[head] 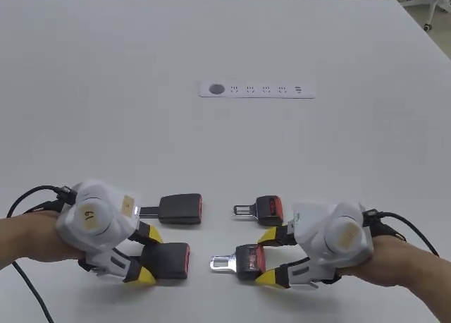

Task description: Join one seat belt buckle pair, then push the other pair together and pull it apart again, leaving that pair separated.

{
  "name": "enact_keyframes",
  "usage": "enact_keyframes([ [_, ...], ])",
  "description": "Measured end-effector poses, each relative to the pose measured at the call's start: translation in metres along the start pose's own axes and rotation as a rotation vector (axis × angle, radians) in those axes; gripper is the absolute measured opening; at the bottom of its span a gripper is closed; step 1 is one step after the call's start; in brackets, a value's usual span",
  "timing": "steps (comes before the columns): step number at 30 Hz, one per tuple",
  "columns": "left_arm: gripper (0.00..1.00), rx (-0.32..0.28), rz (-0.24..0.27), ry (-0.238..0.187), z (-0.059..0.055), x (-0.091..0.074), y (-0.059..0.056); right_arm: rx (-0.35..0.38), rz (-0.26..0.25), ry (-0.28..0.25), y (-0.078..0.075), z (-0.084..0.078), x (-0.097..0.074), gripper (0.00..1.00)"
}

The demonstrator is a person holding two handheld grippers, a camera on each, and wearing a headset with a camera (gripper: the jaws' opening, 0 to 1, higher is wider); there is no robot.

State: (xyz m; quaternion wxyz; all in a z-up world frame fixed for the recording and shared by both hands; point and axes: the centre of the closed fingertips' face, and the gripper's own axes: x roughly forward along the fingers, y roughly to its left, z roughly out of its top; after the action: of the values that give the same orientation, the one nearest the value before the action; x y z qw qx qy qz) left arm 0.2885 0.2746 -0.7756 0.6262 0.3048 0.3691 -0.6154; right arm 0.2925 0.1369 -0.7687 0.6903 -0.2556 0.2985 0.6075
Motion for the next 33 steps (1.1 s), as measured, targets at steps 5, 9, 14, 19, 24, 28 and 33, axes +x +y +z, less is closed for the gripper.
enact_keyframes([
  [5, 0.33, -0.001, 0.001, 0.004, -0.001, 0.000, 0.000, -0.001, 0.000, -0.004, 0.001, 0.005, 0.005, 0.30],
  [9, 0.33, -0.001, 0.002, 0.007, 0.000, 0.000, -0.001, -0.001, 0.003, -0.005, 0.002, 0.007, 0.009, 0.30],
  [14, 0.33, -0.002, 0.004, 0.008, -0.002, 0.001, 0.001, 0.003, 0.004, -0.008, 0.002, 0.011, 0.012, 0.30],
  [19, 0.33, 0.001, 0.006, 0.013, 0.000, 0.001, -0.001, 0.008, 0.005, -0.014, 0.002, 0.016, 0.017, 0.30],
  [24, 0.33, -0.004, 0.008, 0.011, 0.000, 0.001, 0.000, 0.006, 0.009, -0.016, 0.003, 0.020, 0.020, 0.30],
  [28, 0.33, -0.005, 0.009, 0.011, -0.002, 0.001, 0.001, 0.001, 0.012, -0.015, 0.005, 0.022, 0.022, 0.30],
  [33, 0.33, -0.005, 0.008, 0.011, -0.004, 0.002, 0.002, 0.002, 0.011, -0.019, 0.005, 0.025, 0.025, 0.30],
])
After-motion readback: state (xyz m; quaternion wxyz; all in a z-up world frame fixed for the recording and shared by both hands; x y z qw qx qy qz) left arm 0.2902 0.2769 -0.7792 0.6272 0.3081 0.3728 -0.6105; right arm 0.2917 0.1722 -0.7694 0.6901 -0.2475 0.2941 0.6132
